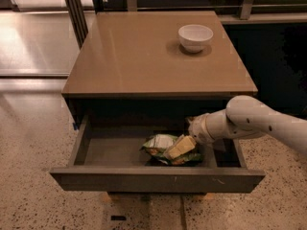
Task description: Pick green rice chip bag from top drawer and place on counter
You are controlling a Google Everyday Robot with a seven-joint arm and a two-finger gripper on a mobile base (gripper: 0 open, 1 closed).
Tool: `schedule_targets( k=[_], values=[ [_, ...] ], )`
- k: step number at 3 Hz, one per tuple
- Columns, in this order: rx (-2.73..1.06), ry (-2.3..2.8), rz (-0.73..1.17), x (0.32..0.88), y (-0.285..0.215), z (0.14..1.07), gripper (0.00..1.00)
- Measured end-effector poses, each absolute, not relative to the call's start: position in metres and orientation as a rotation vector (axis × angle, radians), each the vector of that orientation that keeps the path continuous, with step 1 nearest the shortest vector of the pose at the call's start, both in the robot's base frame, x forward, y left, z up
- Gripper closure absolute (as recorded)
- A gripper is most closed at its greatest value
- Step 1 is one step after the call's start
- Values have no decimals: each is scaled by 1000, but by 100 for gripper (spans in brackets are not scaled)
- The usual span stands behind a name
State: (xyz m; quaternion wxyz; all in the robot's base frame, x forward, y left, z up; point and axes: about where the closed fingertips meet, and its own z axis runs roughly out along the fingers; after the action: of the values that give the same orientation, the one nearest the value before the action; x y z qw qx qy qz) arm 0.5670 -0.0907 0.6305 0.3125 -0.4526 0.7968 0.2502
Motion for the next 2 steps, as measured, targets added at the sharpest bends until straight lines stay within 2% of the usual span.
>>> schedule_targets(
  k=[1, 2],
  values=[
    [-1183, 2177, 656, 546, -99, 613, 0],
    [-1183, 2189, 663, 542, -99, 609, 17]
  ],
)
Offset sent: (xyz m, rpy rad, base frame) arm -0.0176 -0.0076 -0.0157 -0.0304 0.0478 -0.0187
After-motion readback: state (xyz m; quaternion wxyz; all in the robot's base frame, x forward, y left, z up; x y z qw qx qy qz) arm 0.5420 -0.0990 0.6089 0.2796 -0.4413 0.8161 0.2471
